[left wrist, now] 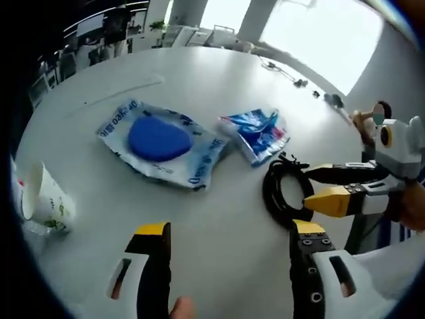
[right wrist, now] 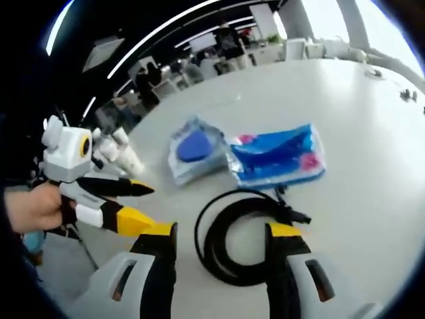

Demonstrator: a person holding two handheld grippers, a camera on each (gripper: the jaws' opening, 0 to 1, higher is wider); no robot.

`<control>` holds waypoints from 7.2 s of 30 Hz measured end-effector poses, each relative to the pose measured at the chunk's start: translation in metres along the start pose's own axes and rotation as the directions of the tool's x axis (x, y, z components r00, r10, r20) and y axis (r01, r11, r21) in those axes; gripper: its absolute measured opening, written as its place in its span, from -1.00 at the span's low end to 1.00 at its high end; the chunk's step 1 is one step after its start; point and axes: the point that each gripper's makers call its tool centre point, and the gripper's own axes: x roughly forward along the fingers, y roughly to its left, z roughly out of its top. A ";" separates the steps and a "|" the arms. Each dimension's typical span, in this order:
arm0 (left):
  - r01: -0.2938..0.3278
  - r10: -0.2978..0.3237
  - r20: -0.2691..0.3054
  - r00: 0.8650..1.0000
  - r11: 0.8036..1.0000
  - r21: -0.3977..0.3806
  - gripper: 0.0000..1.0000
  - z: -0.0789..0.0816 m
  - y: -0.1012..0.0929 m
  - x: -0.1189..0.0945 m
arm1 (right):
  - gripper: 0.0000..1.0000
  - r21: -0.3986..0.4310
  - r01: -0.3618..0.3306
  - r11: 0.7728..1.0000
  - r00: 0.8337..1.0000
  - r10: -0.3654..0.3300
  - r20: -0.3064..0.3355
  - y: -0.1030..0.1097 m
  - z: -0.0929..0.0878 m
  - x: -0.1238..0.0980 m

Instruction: Arrange the tabletop items into an orderly group along one side of the table until the central work area is clear of visible clutter.

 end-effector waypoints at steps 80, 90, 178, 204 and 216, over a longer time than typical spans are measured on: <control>-0.145 0.137 0.075 0.988 0.983 0.112 0.34 0.075 0.100 -0.042 | -0.08 0.094 -0.132 0.987 0.991 0.133 -0.007 0.048 0.008 0.032; -0.141 0.133 0.074 0.988 0.982 0.123 0.34 0.085 0.107 -0.037 | -0.08 0.116 -0.131 0.985 0.991 0.132 -0.003 0.046 0.011 0.034; -0.131 0.125 0.095 0.988 0.990 0.055 0.25 0.115 0.167 0.003 | -0.14 0.440 -0.019 0.898 0.999 0.035 -0.030 0.052 0.036 0.107; -0.095 0.101 0.122 0.987 0.994 -0.052 0.06 0.114 0.181 0.042 | -0.29 0.492 -0.027 0.870 0.999 0.037 -0.012 0.043 0.034 0.107; -0.084 0.084 0.112 0.990 0.996 -0.012 -0.34 0.116 0.179 0.047 | -0.46 0.494 -0.022 0.869 0.999 0.035 -0.018 0.040 0.036 0.112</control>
